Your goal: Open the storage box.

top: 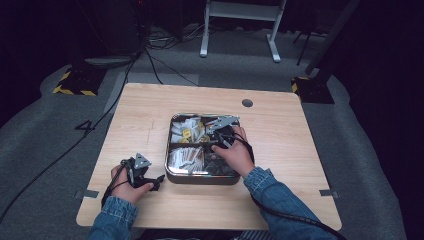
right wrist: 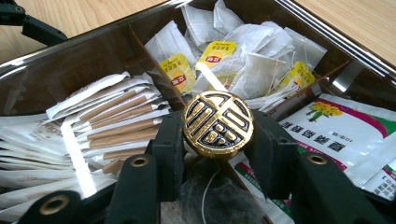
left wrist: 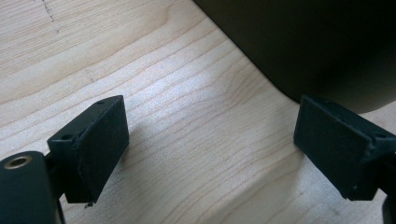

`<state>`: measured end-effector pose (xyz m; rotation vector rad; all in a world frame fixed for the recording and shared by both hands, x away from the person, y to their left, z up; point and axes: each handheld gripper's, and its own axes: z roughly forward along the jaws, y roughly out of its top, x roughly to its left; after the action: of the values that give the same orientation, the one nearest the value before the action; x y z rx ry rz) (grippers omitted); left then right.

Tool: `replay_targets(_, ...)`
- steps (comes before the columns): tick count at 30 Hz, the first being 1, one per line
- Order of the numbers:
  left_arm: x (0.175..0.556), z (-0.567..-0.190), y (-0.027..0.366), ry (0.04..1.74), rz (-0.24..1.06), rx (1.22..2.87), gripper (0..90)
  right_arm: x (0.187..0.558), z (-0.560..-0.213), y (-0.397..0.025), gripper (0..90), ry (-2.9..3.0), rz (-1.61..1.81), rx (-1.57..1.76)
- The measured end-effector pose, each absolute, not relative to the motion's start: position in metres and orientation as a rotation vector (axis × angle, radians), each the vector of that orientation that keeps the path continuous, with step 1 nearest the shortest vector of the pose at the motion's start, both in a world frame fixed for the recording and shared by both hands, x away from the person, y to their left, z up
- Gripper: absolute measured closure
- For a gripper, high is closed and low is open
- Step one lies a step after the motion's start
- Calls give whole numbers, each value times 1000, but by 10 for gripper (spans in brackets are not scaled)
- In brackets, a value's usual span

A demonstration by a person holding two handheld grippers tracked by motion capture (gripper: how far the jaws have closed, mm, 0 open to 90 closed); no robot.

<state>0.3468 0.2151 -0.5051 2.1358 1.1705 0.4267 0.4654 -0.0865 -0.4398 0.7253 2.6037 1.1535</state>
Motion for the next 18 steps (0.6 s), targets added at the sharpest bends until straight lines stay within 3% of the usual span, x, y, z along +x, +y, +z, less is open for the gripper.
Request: replay_targets(18, 347, -505, 215, 1169, 424, 2137, 107, 465, -421, -91, 584, 2573, 1233, 674)
